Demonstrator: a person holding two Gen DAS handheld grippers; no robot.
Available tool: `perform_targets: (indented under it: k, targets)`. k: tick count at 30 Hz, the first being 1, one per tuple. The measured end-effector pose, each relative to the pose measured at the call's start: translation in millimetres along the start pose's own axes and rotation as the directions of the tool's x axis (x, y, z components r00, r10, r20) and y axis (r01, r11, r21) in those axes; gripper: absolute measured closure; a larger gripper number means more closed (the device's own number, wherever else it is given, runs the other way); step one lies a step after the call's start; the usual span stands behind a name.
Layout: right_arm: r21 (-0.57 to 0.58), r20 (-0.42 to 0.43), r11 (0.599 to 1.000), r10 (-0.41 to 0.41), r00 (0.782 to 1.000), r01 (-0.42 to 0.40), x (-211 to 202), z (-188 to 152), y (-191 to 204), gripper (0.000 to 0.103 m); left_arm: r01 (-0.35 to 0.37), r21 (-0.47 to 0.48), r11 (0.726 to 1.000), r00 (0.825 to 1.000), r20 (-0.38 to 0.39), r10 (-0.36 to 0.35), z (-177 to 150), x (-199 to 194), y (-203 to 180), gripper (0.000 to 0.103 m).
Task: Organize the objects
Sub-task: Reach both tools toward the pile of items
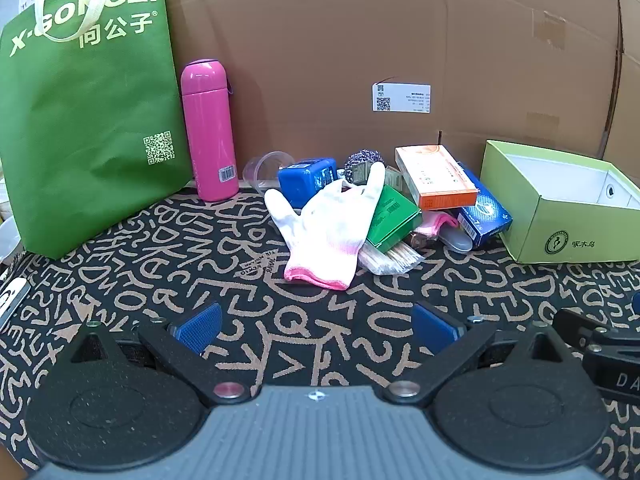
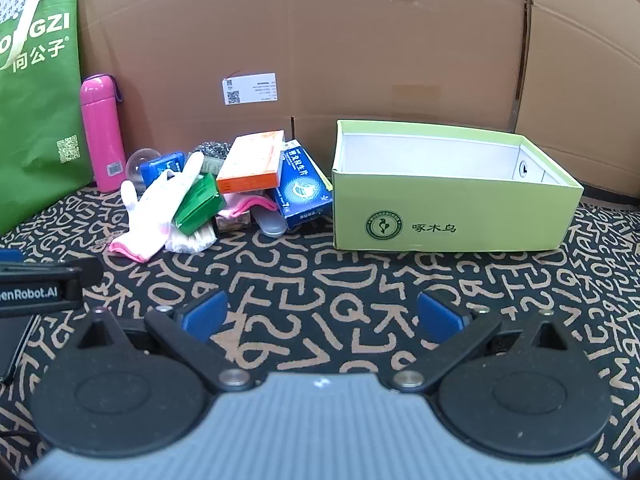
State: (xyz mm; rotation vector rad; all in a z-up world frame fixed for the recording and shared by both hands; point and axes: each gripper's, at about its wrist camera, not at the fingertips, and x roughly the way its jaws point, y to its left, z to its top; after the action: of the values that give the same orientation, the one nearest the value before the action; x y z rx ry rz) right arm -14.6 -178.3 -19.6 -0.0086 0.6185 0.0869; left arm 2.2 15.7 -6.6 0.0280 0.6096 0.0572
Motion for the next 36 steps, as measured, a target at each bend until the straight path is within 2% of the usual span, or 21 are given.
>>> perform_targets:
  k: [36]
  targets:
    - [-0.028, -0.016, 0.998, 0.047, 0.999, -0.047, 27, 1, 9, 0.000, -0.005, -0.006, 1.000, 0.998, -0.062, 0.005, 7, 32, 4, 0.000]
